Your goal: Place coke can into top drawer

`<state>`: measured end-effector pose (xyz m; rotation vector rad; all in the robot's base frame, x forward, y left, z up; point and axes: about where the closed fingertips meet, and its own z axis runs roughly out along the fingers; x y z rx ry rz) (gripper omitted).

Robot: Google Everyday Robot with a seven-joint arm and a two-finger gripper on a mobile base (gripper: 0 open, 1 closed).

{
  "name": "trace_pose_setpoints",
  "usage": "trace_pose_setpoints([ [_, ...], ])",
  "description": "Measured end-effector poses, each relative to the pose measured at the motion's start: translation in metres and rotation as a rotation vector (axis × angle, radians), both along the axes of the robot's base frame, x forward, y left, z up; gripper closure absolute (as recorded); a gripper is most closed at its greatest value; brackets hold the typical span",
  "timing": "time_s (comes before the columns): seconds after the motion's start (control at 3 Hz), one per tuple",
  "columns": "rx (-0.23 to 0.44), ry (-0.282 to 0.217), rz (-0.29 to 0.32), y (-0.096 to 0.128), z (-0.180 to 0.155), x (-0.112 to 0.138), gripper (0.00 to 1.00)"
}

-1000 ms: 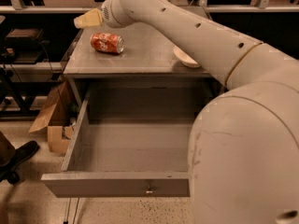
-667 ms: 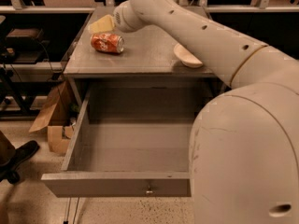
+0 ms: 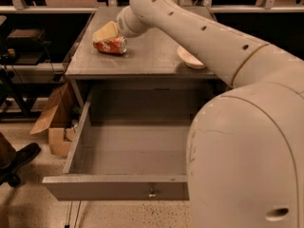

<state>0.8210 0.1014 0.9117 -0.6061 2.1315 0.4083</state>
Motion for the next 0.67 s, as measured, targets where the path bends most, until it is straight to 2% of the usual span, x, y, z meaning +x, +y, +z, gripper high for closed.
trace_pose_setpoints([
  [0.67, -0.106, 0.015, 0.01, 0.021, -0.002, 0.0, 0.0],
])
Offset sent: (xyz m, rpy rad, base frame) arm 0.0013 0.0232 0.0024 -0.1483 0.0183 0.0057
